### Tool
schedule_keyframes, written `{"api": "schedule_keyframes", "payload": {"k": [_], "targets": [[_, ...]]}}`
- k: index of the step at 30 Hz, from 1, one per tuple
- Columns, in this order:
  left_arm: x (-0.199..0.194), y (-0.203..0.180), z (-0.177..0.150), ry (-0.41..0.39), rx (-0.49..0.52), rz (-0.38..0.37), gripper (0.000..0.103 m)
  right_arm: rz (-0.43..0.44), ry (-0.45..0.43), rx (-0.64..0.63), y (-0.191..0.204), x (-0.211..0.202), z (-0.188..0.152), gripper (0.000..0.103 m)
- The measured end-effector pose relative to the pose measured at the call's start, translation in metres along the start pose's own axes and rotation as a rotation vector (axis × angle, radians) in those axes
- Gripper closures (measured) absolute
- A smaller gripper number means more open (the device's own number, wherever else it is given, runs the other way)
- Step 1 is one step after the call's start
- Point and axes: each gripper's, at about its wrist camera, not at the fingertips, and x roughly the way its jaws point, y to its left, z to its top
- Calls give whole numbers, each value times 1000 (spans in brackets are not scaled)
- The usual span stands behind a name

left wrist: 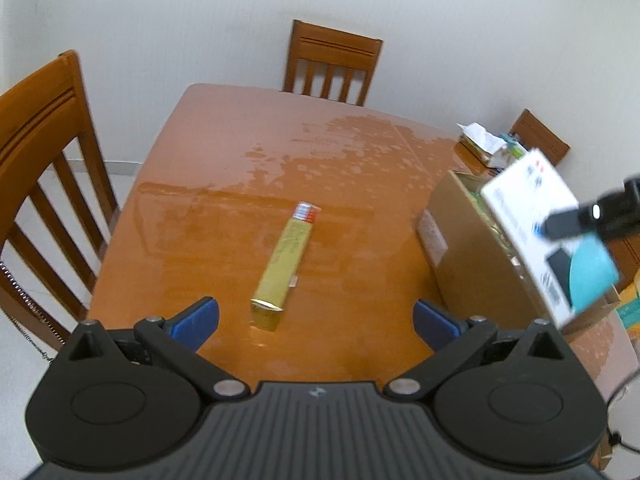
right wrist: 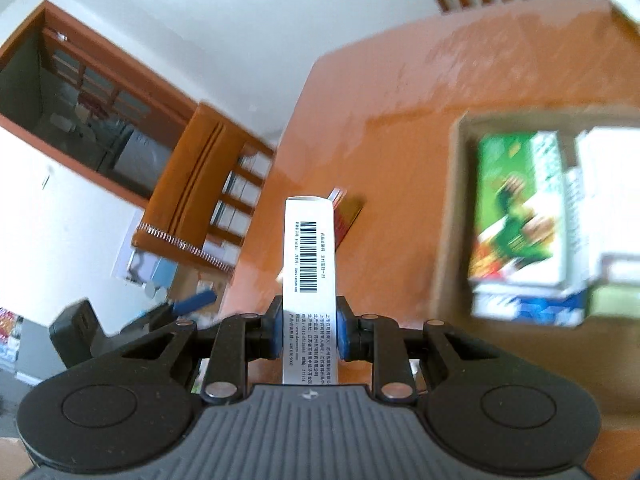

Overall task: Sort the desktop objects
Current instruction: 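Carry the white-teal box with the right gripper over the cardboard box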

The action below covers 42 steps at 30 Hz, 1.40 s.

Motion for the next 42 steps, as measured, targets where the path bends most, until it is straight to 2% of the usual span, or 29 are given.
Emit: {"api": "schedule_keyframes", "payload": {"k": [7, 11, 17, 26, 31, 37, 42], "targets": [[1, -34, 3, 4, 44, -28, 0, -101, -41, -87, -24, -48, 16, 74], [3, -53, 3, 6, 51, -39, 0, -160, -2, -176, -41, -59, 25, 74], [5, -76, -2, 10, 40, -29, 0, -184, 105, -327, -52, -54, 40, 74], [5, -92, -13, 13, -27, 37, 0, -123, 293, -545, -50, -30, 40, 74], [5, -96, -17, 5, -62, 76, 0, -94, 361, -639, -48, -19, 42, 74], [7, -98, -19, 0, -95, 117, 0, -46, 464, -820, -36, -5, 34, 74], [7, -98, -22, 2, -112, 134, 0, -38, 530, -911, -35, 9, 29, 74]]}}
